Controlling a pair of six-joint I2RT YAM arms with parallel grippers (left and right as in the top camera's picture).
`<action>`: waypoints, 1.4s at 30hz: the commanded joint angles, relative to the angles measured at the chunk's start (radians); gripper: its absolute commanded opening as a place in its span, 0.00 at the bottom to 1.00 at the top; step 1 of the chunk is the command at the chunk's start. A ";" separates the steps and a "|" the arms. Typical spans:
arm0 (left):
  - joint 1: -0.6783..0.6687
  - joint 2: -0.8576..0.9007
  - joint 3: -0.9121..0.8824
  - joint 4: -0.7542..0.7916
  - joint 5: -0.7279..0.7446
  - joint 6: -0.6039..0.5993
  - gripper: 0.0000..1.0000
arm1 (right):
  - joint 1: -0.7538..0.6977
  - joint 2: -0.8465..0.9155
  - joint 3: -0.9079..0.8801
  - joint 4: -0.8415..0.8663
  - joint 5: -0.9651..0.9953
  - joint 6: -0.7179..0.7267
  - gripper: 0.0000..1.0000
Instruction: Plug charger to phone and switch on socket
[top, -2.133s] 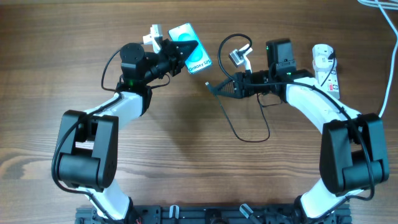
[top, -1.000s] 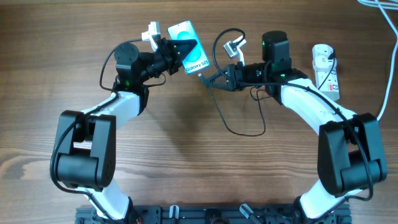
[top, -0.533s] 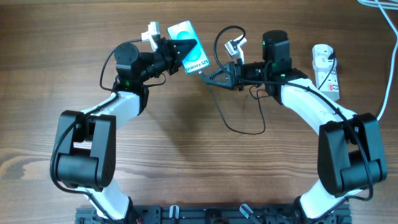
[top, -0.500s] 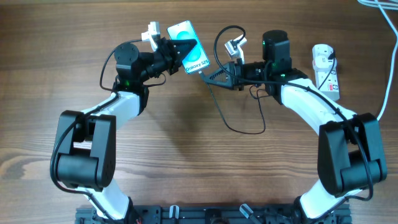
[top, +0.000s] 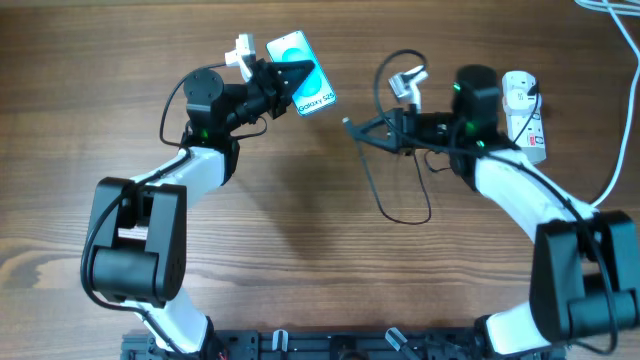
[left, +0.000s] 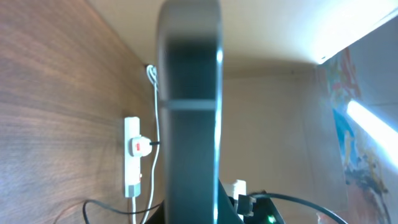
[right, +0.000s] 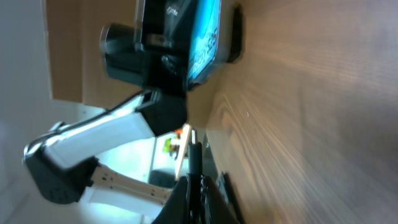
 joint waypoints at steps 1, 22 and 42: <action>-0.040 0.042 0.027 0.040 -0.005 0.001 0.04 | -0.007 -0.045 -0.089 0.252 -0.013 0.248 0.04; -0.092 0.094 0.031 0.197 0.011 -0.092 0.04 | -0.014 -0.044 -0.237 0.522 0.034 0.404 0.04; -0.107 0.094 0.031 0.196 0.030 -0.111 0.04 | 0.014 -0.044 -0.238 0.515 0.037 0.287 0.04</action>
